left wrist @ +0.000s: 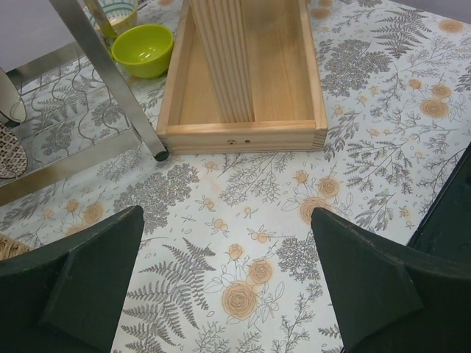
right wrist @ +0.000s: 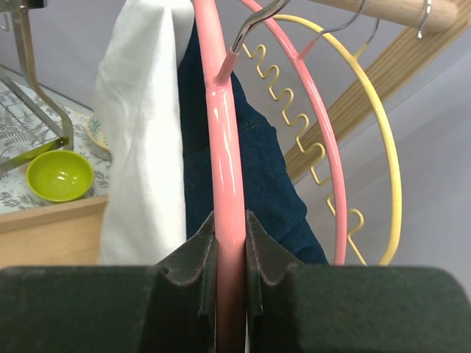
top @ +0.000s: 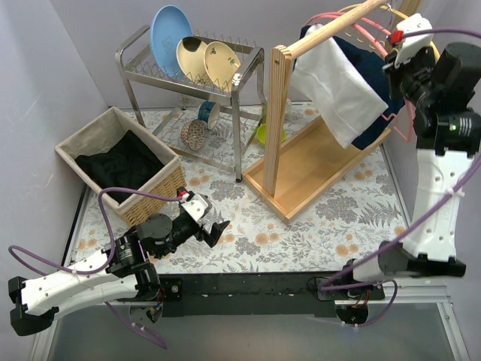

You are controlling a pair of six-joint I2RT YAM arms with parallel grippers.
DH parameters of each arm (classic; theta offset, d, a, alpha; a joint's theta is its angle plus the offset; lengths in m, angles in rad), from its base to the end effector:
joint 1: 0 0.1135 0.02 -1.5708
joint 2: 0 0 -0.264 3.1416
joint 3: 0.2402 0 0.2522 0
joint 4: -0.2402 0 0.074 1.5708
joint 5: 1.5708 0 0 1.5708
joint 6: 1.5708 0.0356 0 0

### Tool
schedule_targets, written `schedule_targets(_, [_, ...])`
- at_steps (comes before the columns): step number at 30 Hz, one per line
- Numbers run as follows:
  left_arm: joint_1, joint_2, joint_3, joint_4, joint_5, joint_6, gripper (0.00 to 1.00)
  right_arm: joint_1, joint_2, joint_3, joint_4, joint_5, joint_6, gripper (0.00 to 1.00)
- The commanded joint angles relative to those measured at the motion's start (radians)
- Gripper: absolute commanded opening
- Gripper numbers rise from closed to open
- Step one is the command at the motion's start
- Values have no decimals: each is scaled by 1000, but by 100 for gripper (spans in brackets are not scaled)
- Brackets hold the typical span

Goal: Place the skirt on the hanger
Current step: Hang the hanger with skirt onto the clothesline

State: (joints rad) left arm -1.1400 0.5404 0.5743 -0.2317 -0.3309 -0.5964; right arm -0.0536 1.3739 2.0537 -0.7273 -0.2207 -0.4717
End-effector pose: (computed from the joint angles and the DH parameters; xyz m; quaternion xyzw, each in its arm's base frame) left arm 0.0698 -0.1242 0.2964 0.1043 0.7629 -0.3948 0.5012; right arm 0.2298 -0.0045 0.5679 -0.2236 0.6879 -0.1011 0.6831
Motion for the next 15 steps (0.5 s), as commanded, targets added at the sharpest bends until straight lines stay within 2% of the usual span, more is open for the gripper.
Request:
schedule_targets(1, [5,-7,-8,6,24,-5,98,-34,131,181,115,-131,30,1])
schedule_targets(6, [5,-14,-10,5,29,-5,98,-42,203,160,206,-147,30,1])
schedule_targets(11, [5,-7,-11,5,33,-3,98,-51,295,195,216,-143,22,1])
schedule_targets(15, [5,-3,-14,5,38,-2,98,-57,298,157,252,-160,-5,1])
